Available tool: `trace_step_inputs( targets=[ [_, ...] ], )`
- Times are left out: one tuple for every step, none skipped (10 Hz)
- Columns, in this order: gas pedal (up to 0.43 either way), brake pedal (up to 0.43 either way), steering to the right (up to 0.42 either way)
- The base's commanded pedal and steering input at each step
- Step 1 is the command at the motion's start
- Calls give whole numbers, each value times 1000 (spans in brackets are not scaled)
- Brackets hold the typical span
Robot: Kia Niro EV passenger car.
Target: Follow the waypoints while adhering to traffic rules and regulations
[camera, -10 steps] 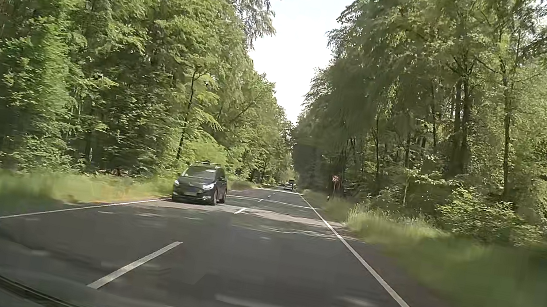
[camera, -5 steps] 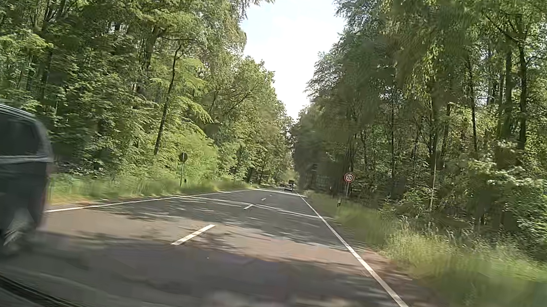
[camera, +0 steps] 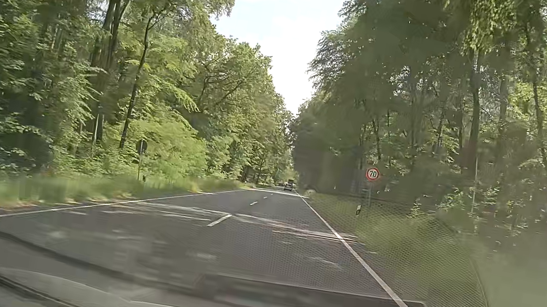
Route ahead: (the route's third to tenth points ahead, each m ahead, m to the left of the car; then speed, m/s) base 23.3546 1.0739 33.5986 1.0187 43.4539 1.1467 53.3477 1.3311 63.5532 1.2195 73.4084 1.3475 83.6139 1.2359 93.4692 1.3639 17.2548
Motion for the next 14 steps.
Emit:
trace_step_inputs(
  targets=[
    [39,37,0],
    [39,37,0],
    [39,37,-1],
    [39,37,-1],
    [39,37,-1],
    [39,30,0],
    [39,37,0],
    [39,37,0],
    [39,30,0],
    [39,30,0],
    [39,37,0],
    [39,37,0],
    [39,37,-1],
    [39,30,-1]
  ],
)
